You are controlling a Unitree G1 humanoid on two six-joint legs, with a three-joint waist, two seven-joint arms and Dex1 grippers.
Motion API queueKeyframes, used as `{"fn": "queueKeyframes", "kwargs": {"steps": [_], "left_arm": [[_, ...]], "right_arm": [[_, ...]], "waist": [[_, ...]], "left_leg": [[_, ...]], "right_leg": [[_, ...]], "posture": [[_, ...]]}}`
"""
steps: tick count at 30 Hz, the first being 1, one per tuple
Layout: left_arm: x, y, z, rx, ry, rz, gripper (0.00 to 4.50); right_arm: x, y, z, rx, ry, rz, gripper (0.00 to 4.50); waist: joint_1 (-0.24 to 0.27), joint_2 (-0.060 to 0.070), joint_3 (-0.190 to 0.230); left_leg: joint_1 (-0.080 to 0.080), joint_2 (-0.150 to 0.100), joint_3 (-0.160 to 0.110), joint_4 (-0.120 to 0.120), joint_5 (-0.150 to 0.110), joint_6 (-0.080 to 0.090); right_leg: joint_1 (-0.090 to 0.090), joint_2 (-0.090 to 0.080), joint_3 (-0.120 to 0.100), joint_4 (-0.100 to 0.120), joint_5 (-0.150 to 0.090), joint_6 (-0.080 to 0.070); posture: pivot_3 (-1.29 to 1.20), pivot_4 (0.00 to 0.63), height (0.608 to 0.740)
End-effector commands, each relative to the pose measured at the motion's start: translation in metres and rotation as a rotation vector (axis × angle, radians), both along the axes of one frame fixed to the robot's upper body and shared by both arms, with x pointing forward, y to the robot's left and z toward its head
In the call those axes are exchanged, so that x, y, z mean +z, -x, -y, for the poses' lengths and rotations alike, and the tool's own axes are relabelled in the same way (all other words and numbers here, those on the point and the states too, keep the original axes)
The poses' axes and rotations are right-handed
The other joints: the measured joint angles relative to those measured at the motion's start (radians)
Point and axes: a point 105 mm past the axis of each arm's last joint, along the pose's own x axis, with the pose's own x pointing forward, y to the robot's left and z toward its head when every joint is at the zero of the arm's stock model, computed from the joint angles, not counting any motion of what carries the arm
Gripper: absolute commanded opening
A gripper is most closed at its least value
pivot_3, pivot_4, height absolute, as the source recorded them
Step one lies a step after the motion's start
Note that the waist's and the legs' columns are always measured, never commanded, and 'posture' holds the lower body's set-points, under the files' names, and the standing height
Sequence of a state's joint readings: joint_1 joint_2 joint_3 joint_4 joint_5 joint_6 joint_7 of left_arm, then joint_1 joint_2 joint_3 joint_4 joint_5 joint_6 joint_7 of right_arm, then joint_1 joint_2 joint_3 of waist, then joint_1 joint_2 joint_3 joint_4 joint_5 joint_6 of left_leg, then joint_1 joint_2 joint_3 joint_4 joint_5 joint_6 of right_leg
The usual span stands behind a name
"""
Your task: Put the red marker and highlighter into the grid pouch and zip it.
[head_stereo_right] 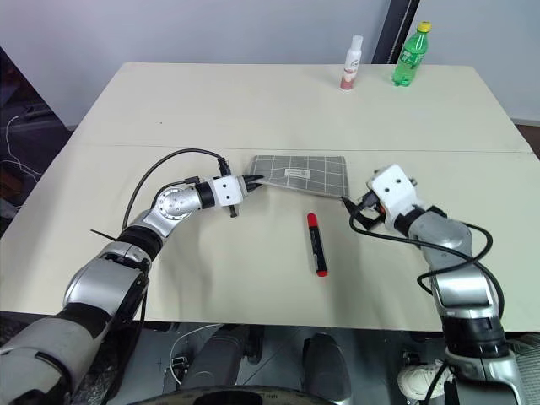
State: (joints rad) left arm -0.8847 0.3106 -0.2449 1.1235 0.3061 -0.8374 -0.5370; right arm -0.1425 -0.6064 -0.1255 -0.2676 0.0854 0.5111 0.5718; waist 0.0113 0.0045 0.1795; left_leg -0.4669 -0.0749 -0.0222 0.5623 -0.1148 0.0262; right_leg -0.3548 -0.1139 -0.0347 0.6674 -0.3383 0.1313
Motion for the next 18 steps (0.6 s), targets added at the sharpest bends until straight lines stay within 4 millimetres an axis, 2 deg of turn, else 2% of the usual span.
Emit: {"fn": "queueKeyframes", "kwargs": {"steps": [1, 8, 9, 12, 18], "left_arm": [[0.022, -0.003, -0.001, 0.037, 0.116, 0.051, 0.0], [0.03, 0.003, 0.006, 0.026, 0.193, 0.045, 0.0], [0.031, 0.003, 0.006, 0.028, 0.196, 0.044, 0.0], [0.034, 0.002, 0.004, 0.042, 0.213, 0.04, 0.0], [0.031, 0.005, 0.004, 0.054, 0.205, 0.045, 0.0]], "right_arm": [[0.005, 0.002, -0.01, -0.007, -0.039, 0.026, 4.49], [0.006, -0.016, -0.012, -0.05, -0.056, 0.062, 4.49], [0.007, -0.017, -0.01, -0.064, -0.066, 0.063, 4.25], [0.008, -0.019, -0.014, -0.056, -0.105, 0.056, 3.31], [0.012, -0.02, -0.034, -0.053, -0.227, 0.035, 0.08]], "waist": [[-0.001, 0.0, 0.0], [0.002, 0.0, 0.0], [0.002, 0.0, 0.0], [0.002, 0.0, 0.0], [0.0, 0.0, 0.0]], "left_leg": [[0.0, 0.0, 0.0, 0.0, 0.0, 0.0], [0.0, 0.0, 0.0, 0.0, 0.0, 0.0], [0.0, 0.0, 0.0, 0.0, 0.0, 0.0], [0.0, 0.0, 0.0, 0.0, 0.001, 0.002], [0.0, 0.0, 0.0, 0.0, 0.001, 0.002]], "right_leg": [[0.0, 0.0, 0.0, 0.0, 0.0, 0.0], [0.0, 0.0, 0.0, 0.0, 0.0, 0.0], [0.0, 0.0, 0.0, 0.0, 0.0, 0.0], [0.0, 0.0, 0.0, 0.0, 0.0, 0.0], [0.0, 0.0, 0.0, 0.0, 0.0, 0.0]], "posture": [[0.0, 0.15, 0.74], [0.0, 0.15, 0.74], [0.0, 0.15, 0.74], [0.0, 0.15, 0.74], [0.0, 0.15, 0.74]]}}
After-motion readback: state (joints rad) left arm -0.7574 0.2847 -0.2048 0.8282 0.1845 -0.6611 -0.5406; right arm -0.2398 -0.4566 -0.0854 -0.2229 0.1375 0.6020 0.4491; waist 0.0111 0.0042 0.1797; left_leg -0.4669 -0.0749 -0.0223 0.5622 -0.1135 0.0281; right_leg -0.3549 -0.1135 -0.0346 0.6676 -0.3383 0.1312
